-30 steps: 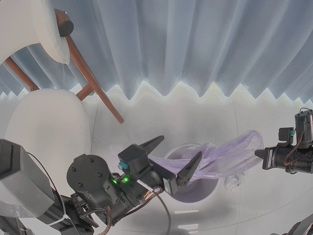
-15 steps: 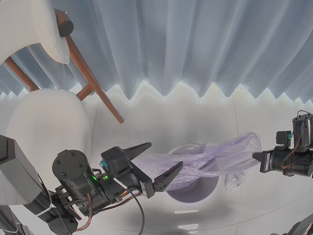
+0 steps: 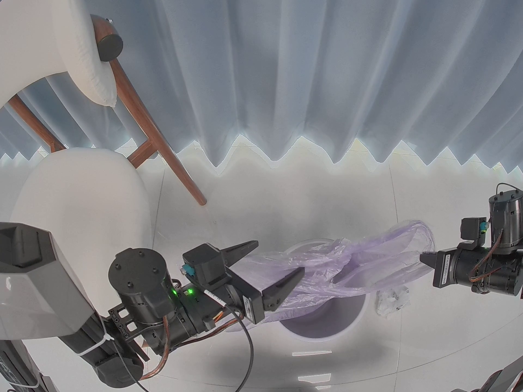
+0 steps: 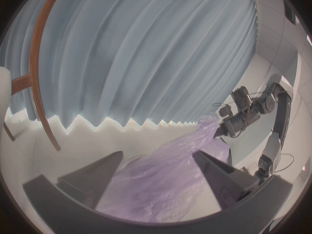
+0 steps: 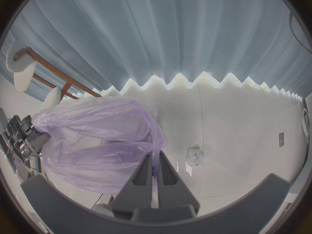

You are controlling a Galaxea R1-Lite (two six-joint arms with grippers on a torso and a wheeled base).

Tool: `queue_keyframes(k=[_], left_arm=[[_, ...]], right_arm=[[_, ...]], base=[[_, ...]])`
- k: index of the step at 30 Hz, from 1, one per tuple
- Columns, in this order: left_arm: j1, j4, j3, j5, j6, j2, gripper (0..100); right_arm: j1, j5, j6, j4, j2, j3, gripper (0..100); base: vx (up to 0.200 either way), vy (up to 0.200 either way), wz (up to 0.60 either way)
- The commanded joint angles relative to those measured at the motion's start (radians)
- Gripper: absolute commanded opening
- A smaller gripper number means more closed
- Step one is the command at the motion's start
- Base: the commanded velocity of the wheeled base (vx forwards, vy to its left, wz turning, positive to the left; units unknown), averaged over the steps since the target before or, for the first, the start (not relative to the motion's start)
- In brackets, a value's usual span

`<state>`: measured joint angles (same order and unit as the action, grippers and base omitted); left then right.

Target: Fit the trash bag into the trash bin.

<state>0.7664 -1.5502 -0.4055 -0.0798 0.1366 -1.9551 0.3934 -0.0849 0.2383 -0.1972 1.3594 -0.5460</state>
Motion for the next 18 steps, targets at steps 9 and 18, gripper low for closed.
queue_keyframes(k=[9, 18], left_arm=[[-0.022, -0.001, -0.076, -0.008, 0.173, 0.013, 0], [0.03, 0.001, -0.082, -0.008, 0.264, 0.062, 0]], right_arm=[[-0.034, 0.106, -0.002, -0.001, -0.049, -0.003, 0], [-0.199, 0.303, -0.054, 0.001, -0.063, -0.023, 0]], base=[[0.0, 0.0, 0.0], [0.0, 0.0, 0.0]])
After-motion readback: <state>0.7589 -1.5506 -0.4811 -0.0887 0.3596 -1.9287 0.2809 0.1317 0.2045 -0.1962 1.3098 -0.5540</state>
